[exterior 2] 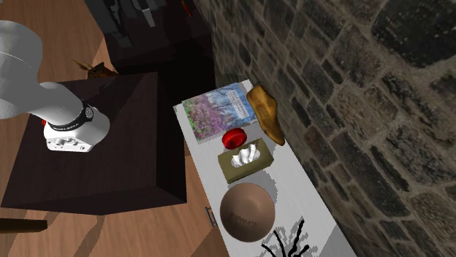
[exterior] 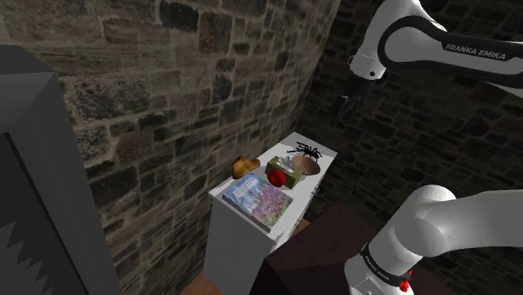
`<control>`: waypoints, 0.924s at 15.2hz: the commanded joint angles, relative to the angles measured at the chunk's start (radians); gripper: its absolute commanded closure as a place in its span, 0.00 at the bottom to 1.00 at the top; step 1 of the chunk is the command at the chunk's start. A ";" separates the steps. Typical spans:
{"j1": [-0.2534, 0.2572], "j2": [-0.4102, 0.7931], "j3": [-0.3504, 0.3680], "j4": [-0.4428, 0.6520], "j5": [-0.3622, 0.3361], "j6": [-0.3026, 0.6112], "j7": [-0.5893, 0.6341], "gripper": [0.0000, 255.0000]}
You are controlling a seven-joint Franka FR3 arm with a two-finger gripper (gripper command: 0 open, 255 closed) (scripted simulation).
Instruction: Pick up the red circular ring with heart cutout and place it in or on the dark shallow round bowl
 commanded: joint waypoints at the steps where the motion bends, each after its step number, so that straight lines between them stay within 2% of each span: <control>1: 0.000 0.000 0.000 0.000 0.000 0.000 0.000 0.00; 7: 0.000 0.100 -0.024 -0.117 -0.035 0.220 -0.032 0.00; 14: -0.005 0.291 -0.051 -0.188 -0.079 0.486 -0.060 0.00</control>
